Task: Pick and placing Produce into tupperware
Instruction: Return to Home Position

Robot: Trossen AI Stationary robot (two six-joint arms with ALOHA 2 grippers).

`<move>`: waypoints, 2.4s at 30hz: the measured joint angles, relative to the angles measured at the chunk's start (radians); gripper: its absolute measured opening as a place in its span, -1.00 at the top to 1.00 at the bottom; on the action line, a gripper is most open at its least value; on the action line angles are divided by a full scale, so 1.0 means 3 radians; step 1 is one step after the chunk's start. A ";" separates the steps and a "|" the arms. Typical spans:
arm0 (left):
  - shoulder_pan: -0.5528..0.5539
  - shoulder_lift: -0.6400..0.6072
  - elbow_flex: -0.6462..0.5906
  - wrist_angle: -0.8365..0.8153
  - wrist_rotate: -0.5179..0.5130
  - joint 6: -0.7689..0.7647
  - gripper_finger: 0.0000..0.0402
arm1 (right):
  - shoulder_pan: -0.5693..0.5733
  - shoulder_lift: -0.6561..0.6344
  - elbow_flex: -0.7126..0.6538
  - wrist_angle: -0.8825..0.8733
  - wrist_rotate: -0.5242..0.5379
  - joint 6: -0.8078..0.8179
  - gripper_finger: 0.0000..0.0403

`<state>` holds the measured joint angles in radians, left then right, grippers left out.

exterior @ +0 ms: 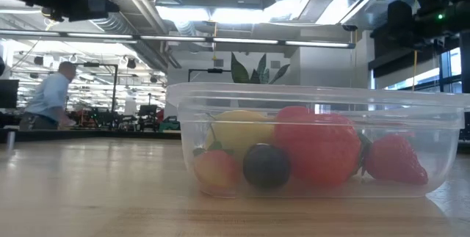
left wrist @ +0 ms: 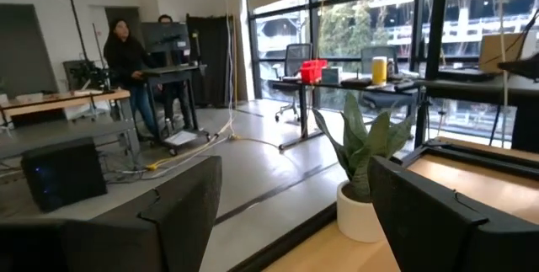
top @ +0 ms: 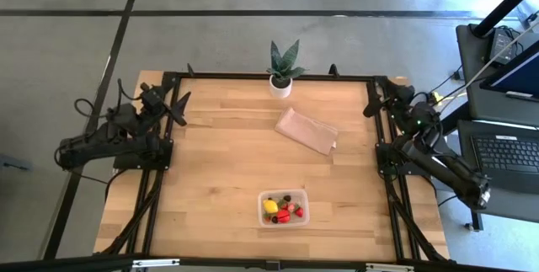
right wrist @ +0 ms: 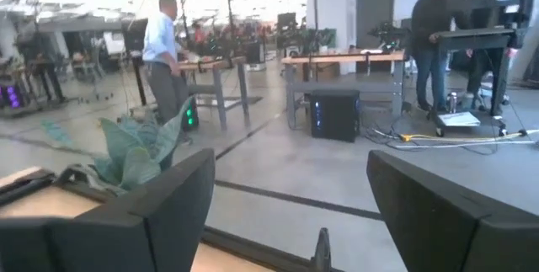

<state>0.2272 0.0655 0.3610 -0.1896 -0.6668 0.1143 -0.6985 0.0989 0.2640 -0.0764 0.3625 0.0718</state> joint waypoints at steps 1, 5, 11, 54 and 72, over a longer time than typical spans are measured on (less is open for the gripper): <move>0.0000 -0.0057 -0.0040 -0.0001 0.0001 -0.0003 -0.44 | -0.0001 -0.0058 -0.0064 0.0030 0.0027 0.0041 -0.55; 0.0000 -0.0213 -0.0179 -0.0001 -0.0066 -0.0001 -0.44 | 0.0000 -0.0286 -0.0257 0.0068 0.0036 0.0107 -0.55; 0.0000 -0.0209 -0.0353 0.0028 -0.0172 -0.0101 -0.44 | 0.0001 -0.0313 -0.0405 0.0201 0.0036 0.0187 -0.55; 0.0000 -0.0192 -0.0969 0.0159 -0.0128 -0.0520 -0.44 | 0.0003 -0.0314 -0.0858 0.0474 -0.0090 0.0518 -0.55; 0.0000 -0.0191 -0.0970 0.0159 -0.0128 -0.0520 -0.44 | 0.0003 -0.0311 -0.0858 0.0474 -0.0090 0.0518 -0.55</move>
<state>0.2272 0.0082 0.0700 -0.1417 -0.7052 -0.0418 -0.6975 0.0055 0.0067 0.0658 0.3355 0.2272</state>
